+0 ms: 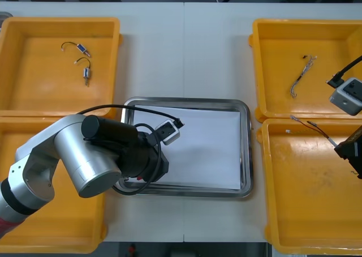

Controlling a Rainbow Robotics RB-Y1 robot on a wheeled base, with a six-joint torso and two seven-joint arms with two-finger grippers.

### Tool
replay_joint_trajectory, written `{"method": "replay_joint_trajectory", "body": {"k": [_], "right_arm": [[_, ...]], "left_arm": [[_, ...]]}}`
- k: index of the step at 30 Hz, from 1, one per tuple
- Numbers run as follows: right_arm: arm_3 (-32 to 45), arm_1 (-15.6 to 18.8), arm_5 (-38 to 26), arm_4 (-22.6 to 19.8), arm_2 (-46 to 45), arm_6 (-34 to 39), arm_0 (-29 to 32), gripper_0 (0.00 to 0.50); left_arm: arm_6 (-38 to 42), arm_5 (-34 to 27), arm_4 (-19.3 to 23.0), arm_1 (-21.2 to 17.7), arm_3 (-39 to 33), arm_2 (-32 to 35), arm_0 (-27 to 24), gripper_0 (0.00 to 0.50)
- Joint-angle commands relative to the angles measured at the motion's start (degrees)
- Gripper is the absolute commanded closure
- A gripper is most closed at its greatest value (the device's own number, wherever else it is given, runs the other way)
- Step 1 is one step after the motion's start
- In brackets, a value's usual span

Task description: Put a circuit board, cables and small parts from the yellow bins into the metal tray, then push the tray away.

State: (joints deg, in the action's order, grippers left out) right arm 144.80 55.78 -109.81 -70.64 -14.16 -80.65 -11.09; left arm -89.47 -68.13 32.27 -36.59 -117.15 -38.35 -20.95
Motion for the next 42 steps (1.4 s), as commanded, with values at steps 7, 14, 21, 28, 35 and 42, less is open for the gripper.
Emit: {"method": "replay_joint_trajectory", "body": {"k": [7,14,21,28,35,42], "right_arm": [[1.4,2.2,-0.2,-0.4,0.7,-1.5,-1.3,0.5],[1.4,2.2,-0.2,-0.2,0.7,-1.4,-1.3,0.5],[1.5,2.2,-0.2,-2.0,0.9,-1.4,-3.1,0.5],[1.4,2.2,-0.2,-1.8,9.4,-1.4,-12.7,0.5],[0.8,0.7,-0.2,3.0,28.1,-1.5,-27.2,0.5],[-1.5,-4.7,0.3,11.5,42.4,-2.8,-33.9,0.5]], "left_arm": [[1.5,0.8,-0.3,1.3,-0.7,-0.9,-1.8,0.0],[1.8,0.0,0.0,1.3,-1.5,-0.2,-1.8,0.0],[2.9,-7.3,0.1,2.3,-5.8,3.0,-1.7,0.0],[4.5,-13.1,0.3,4.2,-9.4,6.6,-1.9,0.0],[5.6,-20.2,1.0,5.4,-12.4,12.0,-3.2,0.0],[6.3,-27.2,2.6,5.7,-13.0,19.3,-6.1,0.0]]}}
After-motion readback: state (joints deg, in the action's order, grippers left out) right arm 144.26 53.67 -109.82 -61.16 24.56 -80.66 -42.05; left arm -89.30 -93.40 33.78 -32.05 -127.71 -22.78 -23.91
